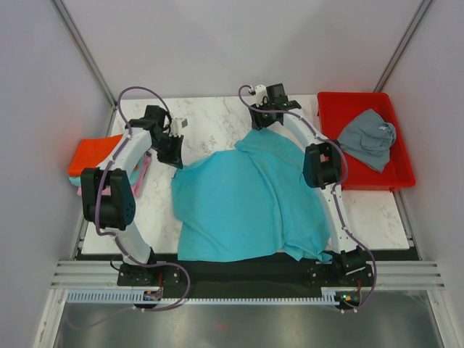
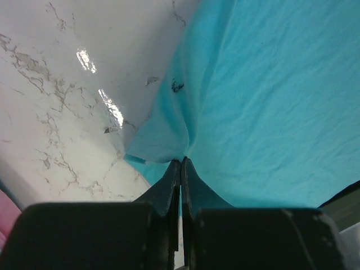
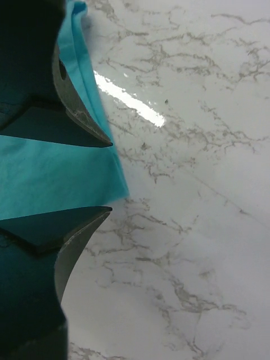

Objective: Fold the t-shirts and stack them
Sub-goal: Flatten the tshirt out

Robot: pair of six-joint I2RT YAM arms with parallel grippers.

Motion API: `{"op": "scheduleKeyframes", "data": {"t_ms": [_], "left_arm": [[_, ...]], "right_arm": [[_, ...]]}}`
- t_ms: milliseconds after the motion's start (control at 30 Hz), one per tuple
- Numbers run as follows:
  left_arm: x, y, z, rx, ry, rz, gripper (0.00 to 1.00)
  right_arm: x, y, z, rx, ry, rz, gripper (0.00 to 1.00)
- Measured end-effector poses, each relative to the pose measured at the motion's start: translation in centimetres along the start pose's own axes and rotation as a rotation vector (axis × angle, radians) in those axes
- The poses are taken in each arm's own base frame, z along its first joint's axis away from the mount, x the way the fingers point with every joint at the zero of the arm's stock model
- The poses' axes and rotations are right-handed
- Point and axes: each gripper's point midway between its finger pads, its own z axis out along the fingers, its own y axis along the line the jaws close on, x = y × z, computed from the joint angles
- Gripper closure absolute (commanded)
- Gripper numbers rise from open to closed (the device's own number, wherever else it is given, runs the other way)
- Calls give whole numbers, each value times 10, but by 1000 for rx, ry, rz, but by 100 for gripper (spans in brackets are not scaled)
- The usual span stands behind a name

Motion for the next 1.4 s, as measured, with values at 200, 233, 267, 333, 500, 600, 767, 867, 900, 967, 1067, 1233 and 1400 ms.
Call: {"op": "scheduleKeyframes", "data": {"t_ms": [200, 233, 267, 333, 500, 600, 767, 867, 900, 967, 1067, 1233, 1400], "left_arm": [[-1, -1, -3, -1, -9, 3, 98], [-1, -1, -3, -2, -10, 4, 98], [-1, -1, -4, -2, -11, 4, 98], [-1, -2, -5, -2, -12, 4, 98], [2, -2, -5, -1, -8, 3, 98], [2, -2, -5, -1, -8, 3, 98], [2, -3, -5, 1, -9, 2, 98], [1, -4, -5, 11, -10, 2, 98], [1, -5, -5, 13, -11, 3, 98], [1, -5, -5, 15, -11, 2, 98], [1, -5, -5, 16, -11, 1, 98], [1, -6, -5, 19, -12, 0, 98], [1, -6, -5, 21, -13, 0, 98]], "right_arm": [[-18, 6, 2, -15, -64, 6, 46], [-19, 5, 2, -13, -68, 9, 45], [-20, 5, 2, -13, -72, 10, 45], [-22, 4, 2, -10, -81, 12, 45], [-25, 2, 2, -6, -92, 16, 45], [-27, 1, 2, 1, -98, 15, 44], [-27, -2, 2, 17, -99, 14, 44], [-25, -4, 3, 27, -94, 15, 44], [-24, -4, 3, 28, -91, 16, 44], [-22, -5, 3, 31, -87, 18, 44], [-17, -5, 5, 34, -76, 20, 44], [-9, -6, 8, 42, -55, 27, 44], [-5, -6, 9, 46, -44, 39, 52]]}}
